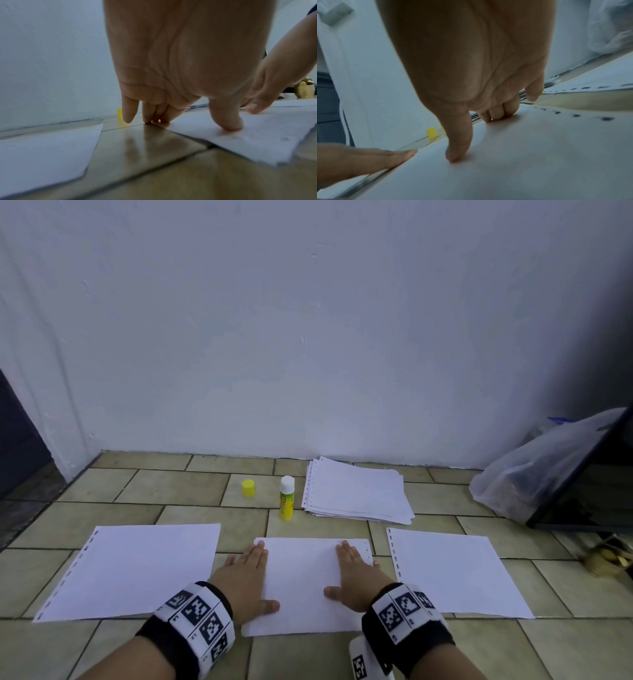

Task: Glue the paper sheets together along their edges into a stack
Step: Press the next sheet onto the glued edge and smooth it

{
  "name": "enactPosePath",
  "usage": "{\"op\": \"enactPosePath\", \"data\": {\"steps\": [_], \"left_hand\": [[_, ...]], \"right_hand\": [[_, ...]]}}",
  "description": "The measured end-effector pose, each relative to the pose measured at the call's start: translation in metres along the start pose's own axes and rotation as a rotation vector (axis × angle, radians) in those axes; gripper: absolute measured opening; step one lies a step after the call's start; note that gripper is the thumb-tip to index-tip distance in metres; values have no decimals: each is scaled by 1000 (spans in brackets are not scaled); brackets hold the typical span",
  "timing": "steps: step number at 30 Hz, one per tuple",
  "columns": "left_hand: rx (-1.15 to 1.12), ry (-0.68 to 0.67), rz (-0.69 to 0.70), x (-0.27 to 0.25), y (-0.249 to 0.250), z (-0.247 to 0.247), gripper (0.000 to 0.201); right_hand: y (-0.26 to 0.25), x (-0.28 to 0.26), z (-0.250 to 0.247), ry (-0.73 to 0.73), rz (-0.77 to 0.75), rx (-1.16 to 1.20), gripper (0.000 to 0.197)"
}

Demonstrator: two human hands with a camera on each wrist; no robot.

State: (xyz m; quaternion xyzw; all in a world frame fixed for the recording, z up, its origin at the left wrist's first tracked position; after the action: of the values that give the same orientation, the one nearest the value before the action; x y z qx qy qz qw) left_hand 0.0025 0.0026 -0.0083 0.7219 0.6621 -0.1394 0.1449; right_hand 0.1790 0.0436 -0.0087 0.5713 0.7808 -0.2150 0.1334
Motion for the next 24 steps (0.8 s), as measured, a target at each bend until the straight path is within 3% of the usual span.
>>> {"op": "enactPosePath", "data": {"steps": [3,6,11,16,18,21,24], "left_hand": [[49,21,-33,-3,3,-13,90],[116,134,-27,-6,13,-32,67],[-25,172,201,-6,32,-24,52],[28,213,143,-8,25,-29,36],[35,204,107,-5,22,-28,50],[15,105,91,1,16,-13,89],[38,1,88,3,11,-3,91]], "right_hand": [[-6,0,-4,45,-40,-2,85],[-16,1,-7,56,-85,-94,81],[-40,-1,-14,160,-77,-227,56],[-62,4,-5,185,-133,-130,48],[-72,9,0,166,-203,-108,57],[-83,11,3,84,-290,-72,76],[-81,11,2,23,-312,-94,80]]}}
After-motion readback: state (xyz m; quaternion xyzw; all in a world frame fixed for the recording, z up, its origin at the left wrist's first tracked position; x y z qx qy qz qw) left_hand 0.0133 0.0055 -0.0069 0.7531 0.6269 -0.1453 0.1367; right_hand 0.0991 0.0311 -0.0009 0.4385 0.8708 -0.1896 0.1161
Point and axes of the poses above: each hand's wrist, its own x-axis towards the middle knuckle, its own z-axis out of the palm, y = z × x, the point moved 6 cm from there along x, towards the middle knuckle, and after that the axes turned 5 degrees about y, right-handed, at the moved point
